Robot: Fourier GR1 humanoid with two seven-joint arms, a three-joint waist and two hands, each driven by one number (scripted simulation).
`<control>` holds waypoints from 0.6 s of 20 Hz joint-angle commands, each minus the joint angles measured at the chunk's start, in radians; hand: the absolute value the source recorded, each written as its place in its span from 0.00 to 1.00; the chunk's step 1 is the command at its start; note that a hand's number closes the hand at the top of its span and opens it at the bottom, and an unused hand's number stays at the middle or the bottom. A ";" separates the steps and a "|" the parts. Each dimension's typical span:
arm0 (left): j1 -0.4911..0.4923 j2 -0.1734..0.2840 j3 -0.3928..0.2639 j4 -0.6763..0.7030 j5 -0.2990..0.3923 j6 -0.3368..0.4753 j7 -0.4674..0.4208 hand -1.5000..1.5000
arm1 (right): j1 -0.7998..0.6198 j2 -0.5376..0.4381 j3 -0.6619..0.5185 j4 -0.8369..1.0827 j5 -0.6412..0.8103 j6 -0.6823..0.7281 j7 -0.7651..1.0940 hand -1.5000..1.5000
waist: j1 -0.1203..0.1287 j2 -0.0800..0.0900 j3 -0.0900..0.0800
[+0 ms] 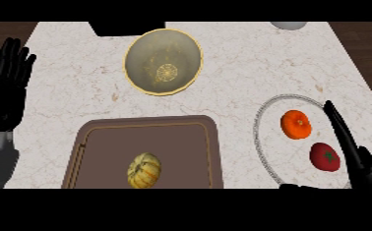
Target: Pick the tomato from the placemat and place it in the bowl
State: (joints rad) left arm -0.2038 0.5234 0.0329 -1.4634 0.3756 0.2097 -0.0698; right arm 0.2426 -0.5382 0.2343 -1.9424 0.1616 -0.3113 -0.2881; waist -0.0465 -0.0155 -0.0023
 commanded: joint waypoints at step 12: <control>-0.011 -0.007 0.022 0.016 -0.008 -0.022 -0.015 0.50 | 0.433 -0.459 -0.310 -0.407 0.097 0.300 0.499 0.00 | 0.009 0.015 -0.001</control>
State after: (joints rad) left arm -0.1824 0.5118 0.0471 -1.4813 0.3675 0.1997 -0.0907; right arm 0.6066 -0.9071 -0.0167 -2.3007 0.2639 -0.1189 0.1149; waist -0.0415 -0.0060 -0.0043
